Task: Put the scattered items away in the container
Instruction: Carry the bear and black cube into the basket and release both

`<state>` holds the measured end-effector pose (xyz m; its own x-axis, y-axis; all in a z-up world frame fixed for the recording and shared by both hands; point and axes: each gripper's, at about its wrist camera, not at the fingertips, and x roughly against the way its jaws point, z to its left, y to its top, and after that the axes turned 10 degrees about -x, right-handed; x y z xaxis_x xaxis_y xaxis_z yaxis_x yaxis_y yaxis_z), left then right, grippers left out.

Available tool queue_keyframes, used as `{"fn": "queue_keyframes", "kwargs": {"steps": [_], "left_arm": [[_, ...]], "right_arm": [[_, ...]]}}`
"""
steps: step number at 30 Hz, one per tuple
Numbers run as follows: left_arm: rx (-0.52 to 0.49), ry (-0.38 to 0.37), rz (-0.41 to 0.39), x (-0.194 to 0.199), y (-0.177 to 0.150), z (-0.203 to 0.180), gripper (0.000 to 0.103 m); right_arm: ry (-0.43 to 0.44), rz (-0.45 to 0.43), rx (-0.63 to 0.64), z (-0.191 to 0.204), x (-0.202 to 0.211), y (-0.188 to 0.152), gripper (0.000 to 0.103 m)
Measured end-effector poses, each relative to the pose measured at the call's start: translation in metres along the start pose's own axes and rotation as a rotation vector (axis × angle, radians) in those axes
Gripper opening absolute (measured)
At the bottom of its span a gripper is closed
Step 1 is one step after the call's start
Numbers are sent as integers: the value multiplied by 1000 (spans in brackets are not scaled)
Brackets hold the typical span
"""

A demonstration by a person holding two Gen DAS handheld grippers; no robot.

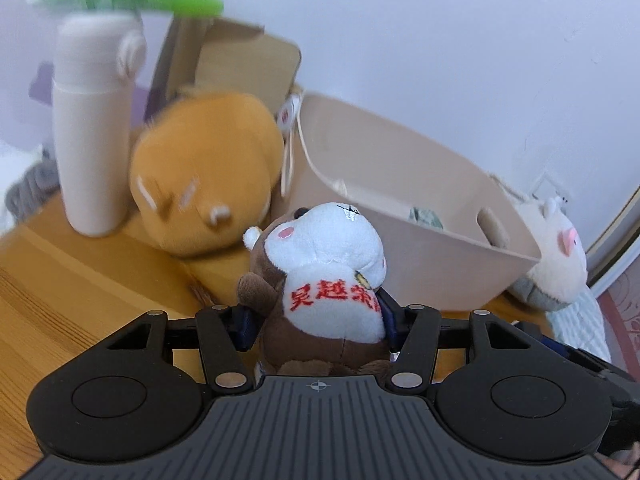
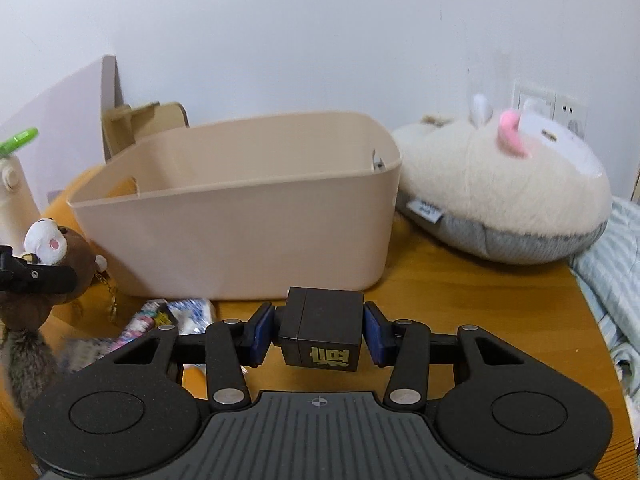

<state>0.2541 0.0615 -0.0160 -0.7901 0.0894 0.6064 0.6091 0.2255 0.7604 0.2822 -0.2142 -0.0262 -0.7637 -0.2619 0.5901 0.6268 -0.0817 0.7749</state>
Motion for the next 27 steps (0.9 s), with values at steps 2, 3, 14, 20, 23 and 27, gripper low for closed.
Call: {"fn": "queue_keyframes", "kwargs": {"steps": [2,3,14,20,23,27], "left_arm": [[0,2,-20,5,3,-1,57],[-1,1,-30,8,4,-1,57],[-68,33,-180,49,28,-25,57],[-105,46,-231,54,50,-39,57],[-127,54,-251,55,62,-45,57],[-171,65,-283,56,78,-56,58]], "right_arm": [[16,-12,-8,1,8,5,44],[18,-19,-5,3,11,6,44],[41,-90,27,19,38,33,44],[61,-122,30,24,43,53,44],[65,-131,32,25,42,62,44],[80,-127,34,27,39,76,44]]}}
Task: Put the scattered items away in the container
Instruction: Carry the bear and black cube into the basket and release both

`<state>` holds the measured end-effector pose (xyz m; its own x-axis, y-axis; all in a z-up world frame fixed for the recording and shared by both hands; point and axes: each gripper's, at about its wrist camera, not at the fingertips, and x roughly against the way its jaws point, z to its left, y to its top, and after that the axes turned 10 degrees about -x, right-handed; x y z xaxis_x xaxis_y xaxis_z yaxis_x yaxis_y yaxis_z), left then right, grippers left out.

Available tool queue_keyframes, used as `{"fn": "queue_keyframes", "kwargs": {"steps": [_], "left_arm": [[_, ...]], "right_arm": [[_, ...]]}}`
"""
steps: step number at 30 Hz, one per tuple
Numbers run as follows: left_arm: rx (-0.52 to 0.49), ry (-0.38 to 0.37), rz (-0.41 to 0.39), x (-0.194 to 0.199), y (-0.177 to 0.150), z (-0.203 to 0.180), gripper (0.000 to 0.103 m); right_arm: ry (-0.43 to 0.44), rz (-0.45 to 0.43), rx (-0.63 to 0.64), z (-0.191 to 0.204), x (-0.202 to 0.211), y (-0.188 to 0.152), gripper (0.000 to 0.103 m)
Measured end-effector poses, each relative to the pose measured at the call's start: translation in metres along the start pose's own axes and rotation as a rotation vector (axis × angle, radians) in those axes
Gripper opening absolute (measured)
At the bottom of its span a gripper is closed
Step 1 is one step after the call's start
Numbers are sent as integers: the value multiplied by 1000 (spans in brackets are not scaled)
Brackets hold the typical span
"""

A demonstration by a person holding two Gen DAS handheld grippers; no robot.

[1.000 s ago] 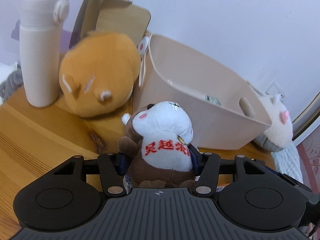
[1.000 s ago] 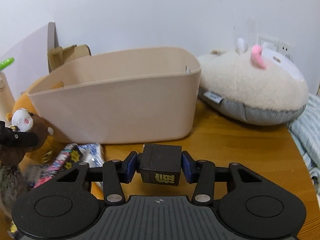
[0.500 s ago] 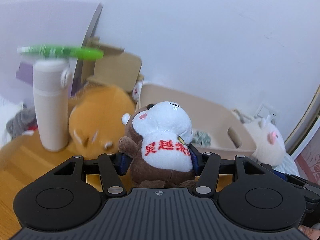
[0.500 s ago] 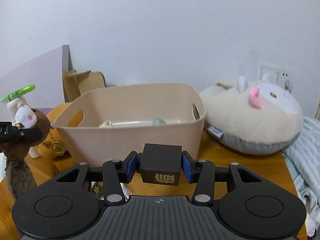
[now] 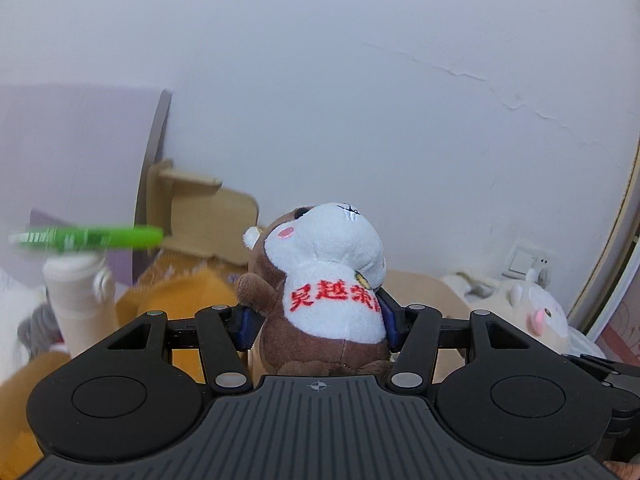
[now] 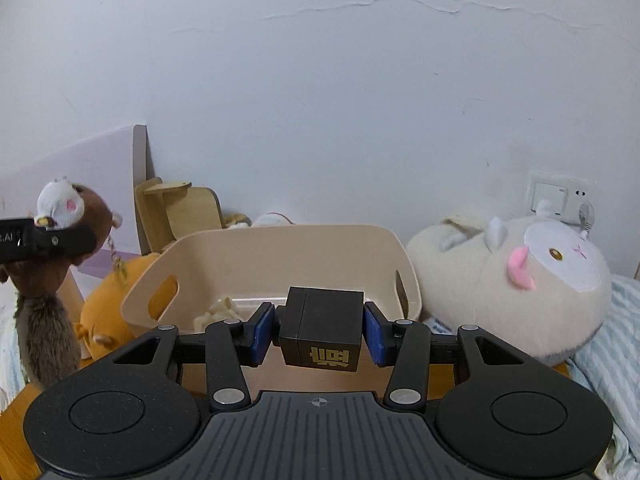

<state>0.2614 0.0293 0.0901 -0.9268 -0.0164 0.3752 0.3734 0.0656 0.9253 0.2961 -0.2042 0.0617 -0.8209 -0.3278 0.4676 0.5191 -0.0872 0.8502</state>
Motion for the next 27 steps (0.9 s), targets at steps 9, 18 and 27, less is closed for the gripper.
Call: {"fn": "queue_keyframes", "kwargs": {"steps": [9,18,27], "left_arm": [[-56,36,-27,-30,29,-13,58],[-111,63,2,-78,44,-23,58],[-163,83,139,-153,27,-32,58]], "right_arm": [[-2,-39,30,6,-16,30,44],[0,-48,-6,-3,-46,57,44],[-16,47,-52,-12,-101,56,44]]}}
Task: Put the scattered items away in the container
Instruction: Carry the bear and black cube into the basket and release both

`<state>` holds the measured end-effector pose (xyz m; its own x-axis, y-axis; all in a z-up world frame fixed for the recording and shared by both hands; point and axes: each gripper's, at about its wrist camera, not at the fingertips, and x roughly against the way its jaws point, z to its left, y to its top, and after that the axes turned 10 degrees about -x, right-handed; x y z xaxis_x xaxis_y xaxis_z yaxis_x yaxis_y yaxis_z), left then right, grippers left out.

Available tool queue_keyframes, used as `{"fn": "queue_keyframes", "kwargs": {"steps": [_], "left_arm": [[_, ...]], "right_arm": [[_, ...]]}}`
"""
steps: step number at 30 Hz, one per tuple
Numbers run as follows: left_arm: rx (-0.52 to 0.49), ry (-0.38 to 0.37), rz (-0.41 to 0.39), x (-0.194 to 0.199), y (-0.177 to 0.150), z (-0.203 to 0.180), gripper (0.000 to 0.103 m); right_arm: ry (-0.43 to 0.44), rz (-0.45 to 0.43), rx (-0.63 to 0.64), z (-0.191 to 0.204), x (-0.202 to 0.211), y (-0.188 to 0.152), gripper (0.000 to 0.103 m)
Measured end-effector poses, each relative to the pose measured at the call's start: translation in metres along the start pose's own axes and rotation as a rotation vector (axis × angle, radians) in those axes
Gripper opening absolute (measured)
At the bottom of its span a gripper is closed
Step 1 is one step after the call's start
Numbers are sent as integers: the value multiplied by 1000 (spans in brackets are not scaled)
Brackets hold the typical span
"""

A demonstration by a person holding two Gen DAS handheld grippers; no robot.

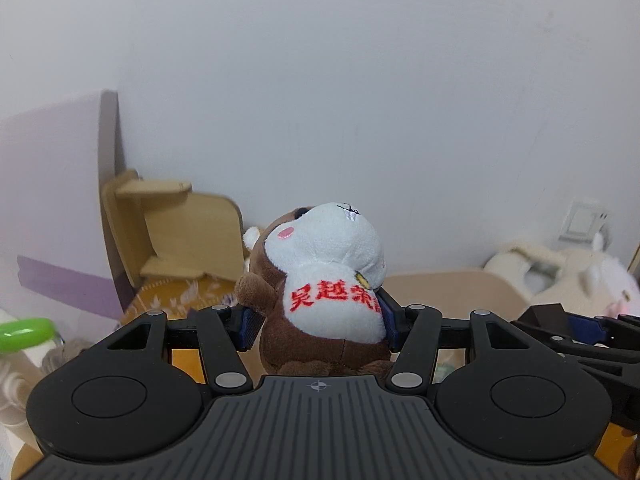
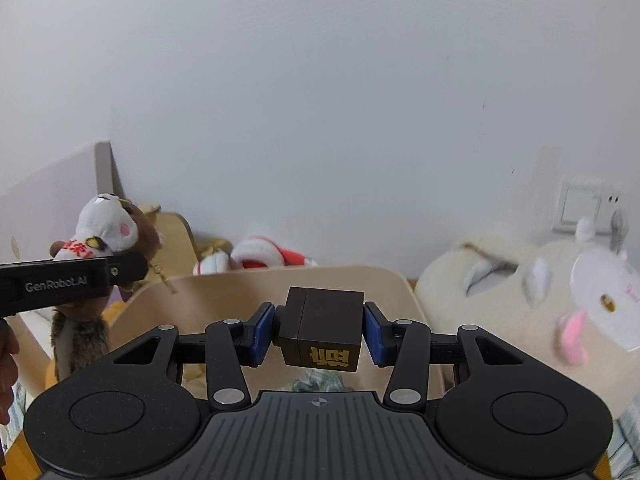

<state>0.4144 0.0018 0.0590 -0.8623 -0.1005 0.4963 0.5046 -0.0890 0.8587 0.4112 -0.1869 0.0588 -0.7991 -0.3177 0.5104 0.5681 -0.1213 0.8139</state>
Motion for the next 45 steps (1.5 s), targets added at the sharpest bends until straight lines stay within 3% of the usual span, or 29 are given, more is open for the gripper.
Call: {"fn": "queue_keyframes", "kwargs": {"steps": [10,16,19,22,26,34,45], "left_arm": [[3,-14,158,-46,-16,5,59],[8,-42,227,-54,-22,11,61],[-3,-52,255,-53,-25,11,62],[1,-60,246,-44,-25,14,67],[-21,-28,162,-19,-19,14,80],[-16,-45,79,33,-11,21,83],[10,-61,32,98,-46,41,83]], "right_arm": [[-36,94,18,-1,-46,-16,44],[-52,129,19,-3,-57,-25,43],[-61,138,13,-4,-60,-28,52],[-53,134,-7,-6,-56,-30,60],[-54,98,-8,-5,-40,-31,72],[-24,43,4,2,6,-32,76],[-5,-59,46,19,91,-56,87]]}}
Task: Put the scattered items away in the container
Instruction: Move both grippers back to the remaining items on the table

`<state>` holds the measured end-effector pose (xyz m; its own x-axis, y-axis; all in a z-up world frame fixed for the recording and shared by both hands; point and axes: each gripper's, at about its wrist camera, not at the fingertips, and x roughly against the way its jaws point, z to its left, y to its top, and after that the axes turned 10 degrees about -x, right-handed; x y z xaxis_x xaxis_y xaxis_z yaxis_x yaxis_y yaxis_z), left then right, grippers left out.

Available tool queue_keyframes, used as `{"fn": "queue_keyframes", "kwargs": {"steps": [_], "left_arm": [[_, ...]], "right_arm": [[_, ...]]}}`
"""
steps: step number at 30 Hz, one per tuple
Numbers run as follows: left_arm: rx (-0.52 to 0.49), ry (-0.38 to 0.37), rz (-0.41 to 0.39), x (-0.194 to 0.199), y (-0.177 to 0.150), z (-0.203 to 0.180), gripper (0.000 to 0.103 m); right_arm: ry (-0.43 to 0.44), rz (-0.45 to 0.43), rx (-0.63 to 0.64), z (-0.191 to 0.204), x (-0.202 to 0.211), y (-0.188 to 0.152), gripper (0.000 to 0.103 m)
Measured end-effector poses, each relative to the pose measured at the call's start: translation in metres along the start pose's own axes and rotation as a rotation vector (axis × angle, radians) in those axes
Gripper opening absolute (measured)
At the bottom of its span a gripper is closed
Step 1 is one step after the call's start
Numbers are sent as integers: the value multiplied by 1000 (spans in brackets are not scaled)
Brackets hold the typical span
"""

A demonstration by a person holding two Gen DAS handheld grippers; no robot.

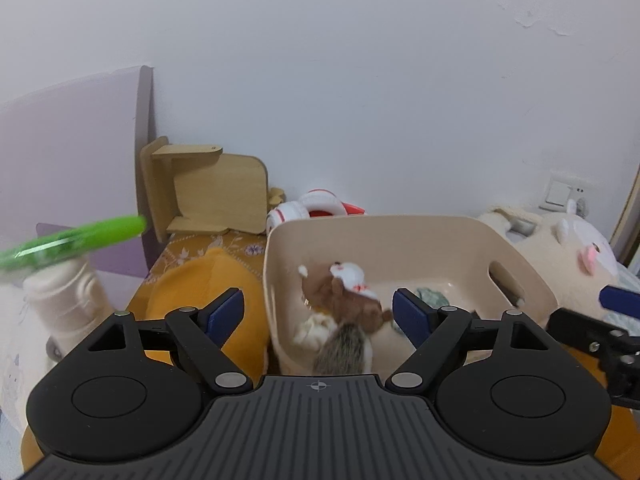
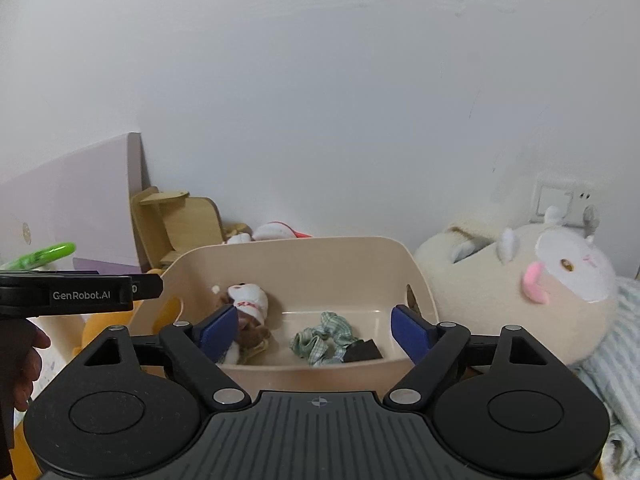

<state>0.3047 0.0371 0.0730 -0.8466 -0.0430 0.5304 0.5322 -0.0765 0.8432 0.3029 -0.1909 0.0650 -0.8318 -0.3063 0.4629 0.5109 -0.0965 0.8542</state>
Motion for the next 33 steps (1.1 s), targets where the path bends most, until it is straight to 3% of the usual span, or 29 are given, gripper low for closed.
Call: {"fn": "queue_keyframes", "kwargs": {"steps": [9,14,27,33], "left_arm": [[-49,-13,4,35,-41,1,83],[-66,-28,34,48,-69,-2,83],[-80,-43,148,36,-128,-3,83],[-137,-85,142,28,-146,-13,83]], "right_arm": [[5,-39,58,17,50,-34,103],[-1,-24,68,17,63,-56,103],[-82,172,-110,-20,64,-139,103],[-88,237,-185,-26,55,-162,103]]}}
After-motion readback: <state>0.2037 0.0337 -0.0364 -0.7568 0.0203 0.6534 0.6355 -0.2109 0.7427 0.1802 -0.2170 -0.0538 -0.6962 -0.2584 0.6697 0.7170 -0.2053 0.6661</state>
